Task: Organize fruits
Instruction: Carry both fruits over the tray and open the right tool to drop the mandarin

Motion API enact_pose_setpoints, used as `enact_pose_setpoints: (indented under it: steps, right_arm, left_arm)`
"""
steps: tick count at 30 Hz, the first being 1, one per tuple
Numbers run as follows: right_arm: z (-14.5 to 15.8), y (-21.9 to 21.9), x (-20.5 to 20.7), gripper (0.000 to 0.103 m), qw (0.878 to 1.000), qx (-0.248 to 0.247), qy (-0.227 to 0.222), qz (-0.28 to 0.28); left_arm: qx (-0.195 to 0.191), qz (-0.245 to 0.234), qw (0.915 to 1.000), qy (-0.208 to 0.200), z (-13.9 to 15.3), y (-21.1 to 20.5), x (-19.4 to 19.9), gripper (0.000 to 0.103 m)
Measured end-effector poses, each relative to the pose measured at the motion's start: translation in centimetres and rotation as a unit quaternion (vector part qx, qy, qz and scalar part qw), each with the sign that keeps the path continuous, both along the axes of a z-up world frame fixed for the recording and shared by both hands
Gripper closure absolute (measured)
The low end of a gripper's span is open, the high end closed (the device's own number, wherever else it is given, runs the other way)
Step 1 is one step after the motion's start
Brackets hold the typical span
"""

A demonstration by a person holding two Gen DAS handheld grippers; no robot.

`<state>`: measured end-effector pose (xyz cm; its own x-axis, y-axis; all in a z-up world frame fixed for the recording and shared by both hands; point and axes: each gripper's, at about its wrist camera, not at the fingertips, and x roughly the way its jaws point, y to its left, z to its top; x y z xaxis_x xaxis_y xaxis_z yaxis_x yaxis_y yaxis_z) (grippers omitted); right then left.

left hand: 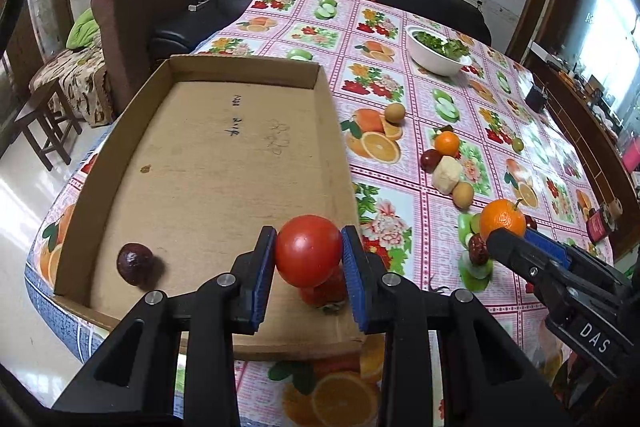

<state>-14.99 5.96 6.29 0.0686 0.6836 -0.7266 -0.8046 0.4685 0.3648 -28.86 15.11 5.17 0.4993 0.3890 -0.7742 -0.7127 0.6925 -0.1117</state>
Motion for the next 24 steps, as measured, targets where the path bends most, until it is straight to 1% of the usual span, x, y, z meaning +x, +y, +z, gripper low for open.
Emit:
enact_pose_setpoints:
  steps: [4, 8, 13, 19, 24]
  right_arm:
    - [0.0, 0.9, -0.6, 0.068, 1.0, -0.001, 0.0, 0.012]
    - [0.0, 2.3, -1.6, 0.068, 1.0, -0.001, 0.001, 0.031]
    - [0.2, 5.0, -3.2, 0.068, 0.998, 0.004, 0.0, 0.065]
    - [0.3, 9.1, -5.6, 0.068, 0.994, 0.005, 0.001, 0.11]
    - [-1.4, 12.4, -7.9, 0.068, 0.988, -0.021, -0.004, 0.15]
  left_arm:
    - [-0.003, 0.015, 0.9999, -0.003, 0.1, 1.4, -1.1, 0.073]
    - [-0.002, 0.044, 0.999, -0.002, 0.2, 3.5, -2.6, 0.073]
    - [0.001, 0.08, 0.9968, 0.0, 0.3, 6.2, -4.2, 0.073]
    - [0.003, 0.107, 0.9942, 0.01, -0.3, 8.7, -5.0, 0.073]
    - [-0.006, 0.119, 0.9927, 0.023, -1.5, 10.3, -5.1, 0.073]
